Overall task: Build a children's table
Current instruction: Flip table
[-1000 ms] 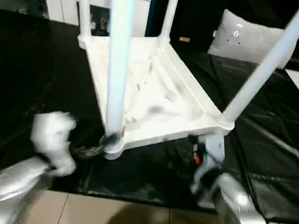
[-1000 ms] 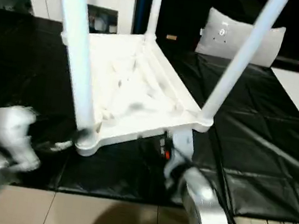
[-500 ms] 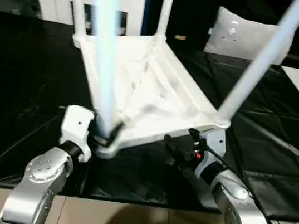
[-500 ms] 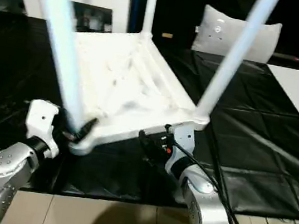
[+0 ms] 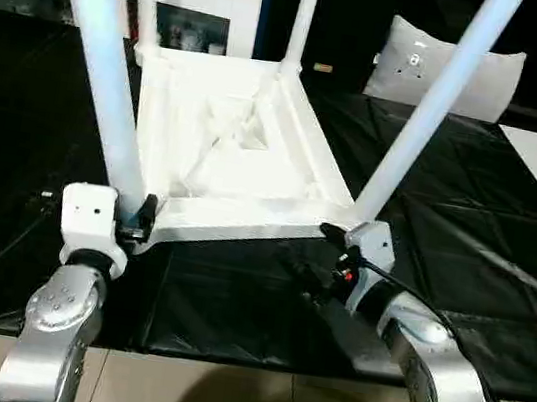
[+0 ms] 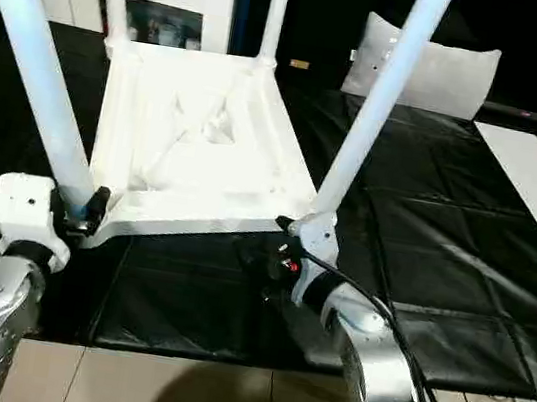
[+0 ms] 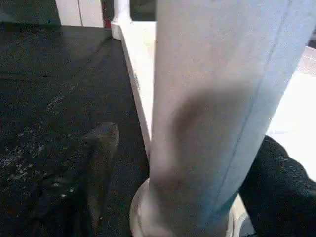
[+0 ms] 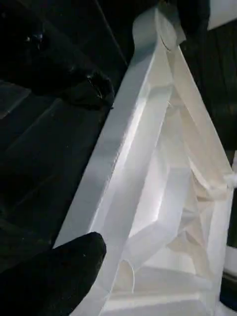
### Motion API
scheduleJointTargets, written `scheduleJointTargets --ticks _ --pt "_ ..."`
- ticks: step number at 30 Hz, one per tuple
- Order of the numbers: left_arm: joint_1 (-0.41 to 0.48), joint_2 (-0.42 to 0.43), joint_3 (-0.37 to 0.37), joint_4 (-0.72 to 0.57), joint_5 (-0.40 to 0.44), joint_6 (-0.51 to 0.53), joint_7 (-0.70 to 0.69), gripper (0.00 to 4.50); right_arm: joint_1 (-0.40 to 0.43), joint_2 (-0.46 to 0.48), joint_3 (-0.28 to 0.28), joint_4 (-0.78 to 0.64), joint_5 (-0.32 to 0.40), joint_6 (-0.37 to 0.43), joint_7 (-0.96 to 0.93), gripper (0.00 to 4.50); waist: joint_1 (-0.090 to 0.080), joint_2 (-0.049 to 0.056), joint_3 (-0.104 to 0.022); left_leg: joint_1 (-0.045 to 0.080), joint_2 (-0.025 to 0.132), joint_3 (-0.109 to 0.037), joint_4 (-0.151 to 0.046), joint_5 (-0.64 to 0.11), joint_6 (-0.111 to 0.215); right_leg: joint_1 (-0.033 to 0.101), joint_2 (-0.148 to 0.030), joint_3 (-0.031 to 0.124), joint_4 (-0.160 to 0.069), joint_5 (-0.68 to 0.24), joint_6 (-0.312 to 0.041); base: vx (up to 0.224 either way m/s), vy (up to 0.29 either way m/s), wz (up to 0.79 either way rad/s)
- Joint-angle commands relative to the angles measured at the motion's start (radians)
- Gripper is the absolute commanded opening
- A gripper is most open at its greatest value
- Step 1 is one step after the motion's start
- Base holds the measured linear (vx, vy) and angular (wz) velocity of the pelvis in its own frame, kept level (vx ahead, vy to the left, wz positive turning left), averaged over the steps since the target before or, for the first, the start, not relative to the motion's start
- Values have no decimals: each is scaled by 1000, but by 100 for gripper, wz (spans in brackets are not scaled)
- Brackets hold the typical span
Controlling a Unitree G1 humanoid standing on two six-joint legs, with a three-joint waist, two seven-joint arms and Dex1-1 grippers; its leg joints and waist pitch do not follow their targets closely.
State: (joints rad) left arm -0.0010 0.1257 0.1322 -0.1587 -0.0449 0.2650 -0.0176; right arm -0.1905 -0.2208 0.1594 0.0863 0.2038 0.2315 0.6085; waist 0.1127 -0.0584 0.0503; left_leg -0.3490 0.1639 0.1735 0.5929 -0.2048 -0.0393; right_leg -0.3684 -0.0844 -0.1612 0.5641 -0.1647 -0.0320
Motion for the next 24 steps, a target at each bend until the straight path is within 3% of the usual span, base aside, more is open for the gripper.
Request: scheduleJointTargets --ticks 1,2,8,10,11,18,19,20,21,24 --pt "-15 2 14 10 6 -8 12 346 -12 -9 -1 11 18 -4 23 450 6 7 -45 4 92 -49 -91 -317 -16 32 -111 86 -83 -418 -29 0 0 0" --pt "-19 4 13 11 3 -8 11 329 -16 -10 1 14 23 -5 35 450 7 11 -45 3 92 -50 -91 -309 -15 32 -111 86 -82 -410 -32 0 0 0" --pt "-36 -5 7 20 -6 -13 5 289 -28 -9 -14 13 71 19 88 450 7 6 -46 2 95 -48 -91 -295 -11 33 -110 88 -75 -364 -53 0 0 0" --pt "-38 -7 7 21 -8 -12 6 279 -33 -11 -16 16 72 23 97 450 7 9 -46 3 94 -48 -91 -301 -12 32 -110 88 -78 -374 -51 0 0 0" --pt "-39 -11 9 21 -15 -9 5 254 -38 -11 -19 18 74 27 99 450 7 9 -46 3 95 -49 -92 -303 -15 33 -110 87 -78 -379 -50 0 0 0" --pt "-49 -43 32 17 -86 19 -9 213 -55 -8 -37 34 83 78 66 450 7 5 -48 2 95 -47 -90 -274 -18 33 -110 89 -73 -353 -60 0 0 0" --pt "-52 -79 52 -2 -163 79 -21 211 -65 -6 -50 48 82 103 42 450 6 3 -48 3 96 -46 -90 -276 -21 34 -112 89 -72 -362 -63 0 0 0" --pt "-52 -81 52 -2 -165 81 -21 211 -65 -6 -50 48 82 104 42 450 6 3 -47 4 95 -45 -90 -279 -23 33 -113 88 -73 -369 -68 0 0 0" --pt "-56 -121 80 -18 -239 131 -14 207 -72 -6 -57 56 82 116 34 450 5 0 -46 3 94 -44 -89 -282 -22 33 -113 88 -77 -389 -64 0 0 0" --pt "-55 -160 106 -37 -337 204 -17 207 -81 -2 -66 69 81 121 20 450 4 -4 -46 -2 91 -43 -85 -255 -11 36 -116 88 -76 -410 -60 0 0 0"
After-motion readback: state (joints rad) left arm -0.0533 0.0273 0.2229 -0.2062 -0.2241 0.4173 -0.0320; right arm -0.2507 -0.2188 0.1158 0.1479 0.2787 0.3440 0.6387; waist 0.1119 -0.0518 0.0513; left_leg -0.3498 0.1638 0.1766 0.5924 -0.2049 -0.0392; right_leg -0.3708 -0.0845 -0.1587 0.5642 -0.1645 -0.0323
